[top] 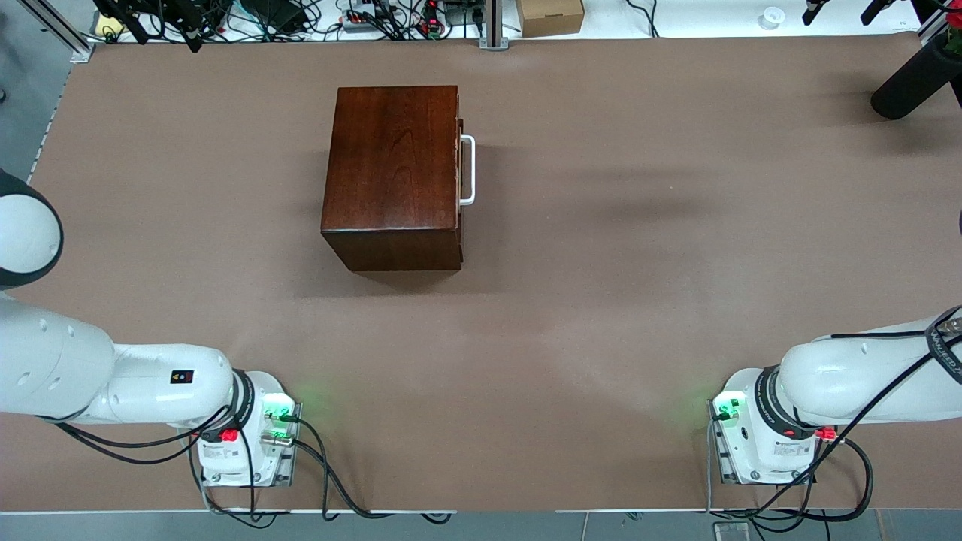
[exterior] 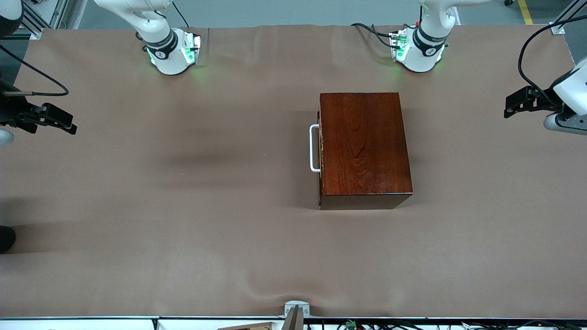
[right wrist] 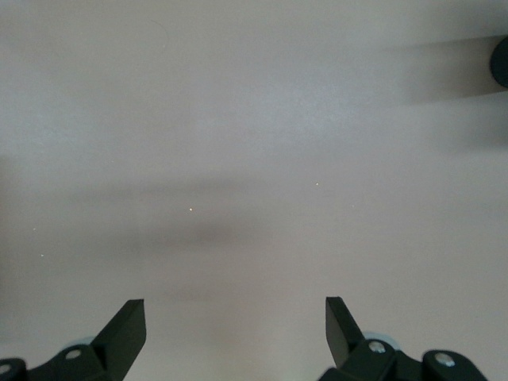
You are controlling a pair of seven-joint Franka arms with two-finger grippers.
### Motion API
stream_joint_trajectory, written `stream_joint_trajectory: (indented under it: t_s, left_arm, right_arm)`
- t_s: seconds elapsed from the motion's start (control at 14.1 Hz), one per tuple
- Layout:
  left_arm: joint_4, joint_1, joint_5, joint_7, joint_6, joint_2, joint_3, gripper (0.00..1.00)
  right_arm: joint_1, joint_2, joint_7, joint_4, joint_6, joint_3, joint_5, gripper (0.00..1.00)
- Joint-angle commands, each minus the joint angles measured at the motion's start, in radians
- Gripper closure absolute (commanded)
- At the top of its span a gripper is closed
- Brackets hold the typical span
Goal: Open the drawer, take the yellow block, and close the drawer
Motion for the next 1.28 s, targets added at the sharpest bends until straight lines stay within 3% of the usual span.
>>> stream_joint_trajectory:
  t_s: [0.0, 0.21, 0.71, 1.21]
  left_arm:
    - [0.046, -0.025, 0.007, -0.084, -0.002, 0.035, -0.019, 0.0]
    - [0.129, -0.075, 0.006, -0.169, -0.002, 0.106, -0.026, 0.0]
    - [0.227, -0.299, 0.015, -0.511, 0.056, 0.255, -0.023, 0.0]
    - [0.24, -0.405, 0.015, -0.724, 0.095, 0.298, -0.023, 0.0]
  right_arm:
    - [-0.006, -0.017, 0.002, -0.012, 0.0, 0.006, 0.012, 0.0]
    - [-0.006, -0.017, 0.002, -0.012, 0.0, 0.006, 0.01, 0.0]
    - [-0.006, -0.017, 0.002, -0.012, -0.002, 0.006, 0.012, 0.0]
    - [-0.006, -0.017, 0.002, -0.012, -0.002, 0.006, 0.012, 0.0]
